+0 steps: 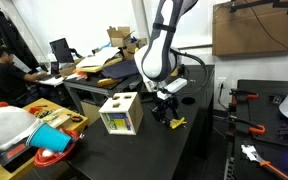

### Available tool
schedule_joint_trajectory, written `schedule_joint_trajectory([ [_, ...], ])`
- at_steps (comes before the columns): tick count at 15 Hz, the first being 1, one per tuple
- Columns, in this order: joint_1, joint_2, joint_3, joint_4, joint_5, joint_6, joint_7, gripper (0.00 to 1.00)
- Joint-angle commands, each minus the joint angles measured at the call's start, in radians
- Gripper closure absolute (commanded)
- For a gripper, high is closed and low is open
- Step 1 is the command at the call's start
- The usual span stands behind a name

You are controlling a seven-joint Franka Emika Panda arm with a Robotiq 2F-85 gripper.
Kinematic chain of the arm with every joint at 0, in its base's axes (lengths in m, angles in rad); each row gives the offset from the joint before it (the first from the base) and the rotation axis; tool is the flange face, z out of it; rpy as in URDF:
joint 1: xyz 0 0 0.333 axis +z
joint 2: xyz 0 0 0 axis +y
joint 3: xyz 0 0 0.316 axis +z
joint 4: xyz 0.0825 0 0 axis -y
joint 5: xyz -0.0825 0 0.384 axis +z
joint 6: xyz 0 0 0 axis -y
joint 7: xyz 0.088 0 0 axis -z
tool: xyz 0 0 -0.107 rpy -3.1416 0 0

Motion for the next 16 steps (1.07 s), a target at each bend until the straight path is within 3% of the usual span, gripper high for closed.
schedule_joint_trajectory([
  [1, -0.007, 0.0, 0.008, 0.002, 0.018, 0.016, -0.024, 0.63],
  [6, -0.008, -0.009, 0.01, 0.0, 0.02, 0.016, -0.027, 0.99],
  [16, -0.003, -0.088, 0.001, -0.034, -0.018, -0.043, -0.05, 0.98],
])
